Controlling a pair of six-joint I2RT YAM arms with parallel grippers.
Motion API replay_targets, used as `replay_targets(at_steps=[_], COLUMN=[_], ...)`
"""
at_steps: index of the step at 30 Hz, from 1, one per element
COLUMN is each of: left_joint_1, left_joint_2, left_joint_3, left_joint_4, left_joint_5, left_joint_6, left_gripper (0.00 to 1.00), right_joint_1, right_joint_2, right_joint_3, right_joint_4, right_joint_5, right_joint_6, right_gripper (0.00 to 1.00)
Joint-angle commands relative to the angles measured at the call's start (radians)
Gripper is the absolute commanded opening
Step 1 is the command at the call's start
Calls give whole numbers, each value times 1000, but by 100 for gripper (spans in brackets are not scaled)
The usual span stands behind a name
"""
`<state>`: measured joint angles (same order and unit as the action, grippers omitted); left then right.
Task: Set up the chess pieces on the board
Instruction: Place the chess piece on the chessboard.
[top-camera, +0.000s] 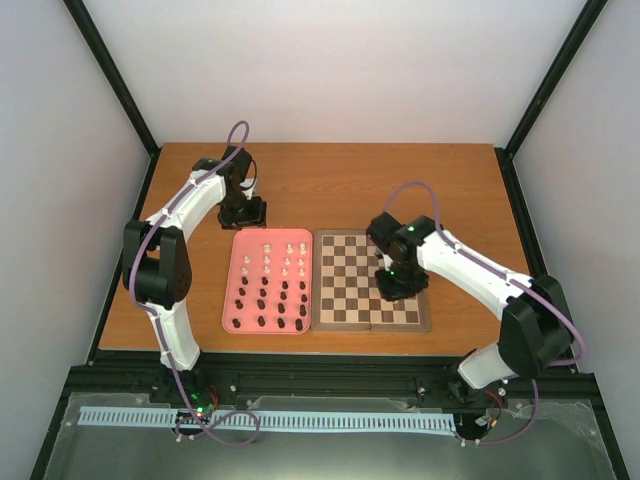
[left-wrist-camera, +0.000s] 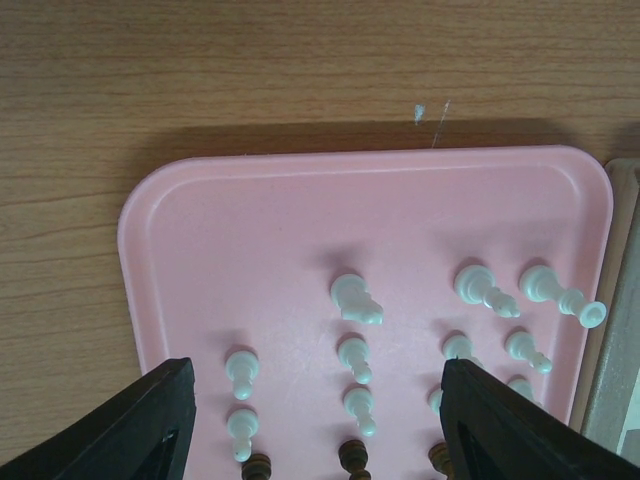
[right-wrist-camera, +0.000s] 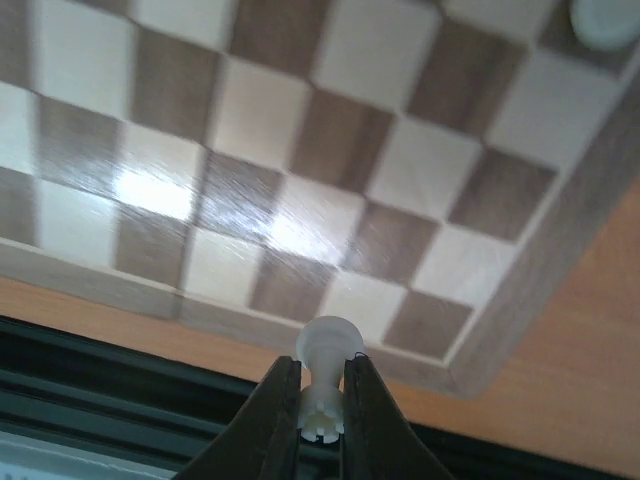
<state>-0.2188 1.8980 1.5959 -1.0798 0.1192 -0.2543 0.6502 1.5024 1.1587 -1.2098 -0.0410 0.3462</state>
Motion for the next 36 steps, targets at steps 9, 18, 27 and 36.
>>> replay_targets(at_steps=[9, 18, 27, 36], left_joint_1=[12, 12, 12, 12], left_joint_2=[11, 16, 24, 22], left_joint_3=[10, 12, 11, 9], left_joint_4=[10, 9, 12, 10], left_joint_5=[18, 19, 23, 17], left_joint_6=[-5, -4, -5, -3], left_gripper=[76, 76, 75, 76], right_joint_1=[-188, -210, -228, -232], right_joint_2=[-122, -106, -98, -66], right_joint_3=[-245, -289, -306, -305], right_joint_4=[115, 125, 123, 139], right_joint_5=[-81, -78, -46, -55], right_joint_6=[65, 45, 32, 18], right_gripper=[3, 3, 3, 5])
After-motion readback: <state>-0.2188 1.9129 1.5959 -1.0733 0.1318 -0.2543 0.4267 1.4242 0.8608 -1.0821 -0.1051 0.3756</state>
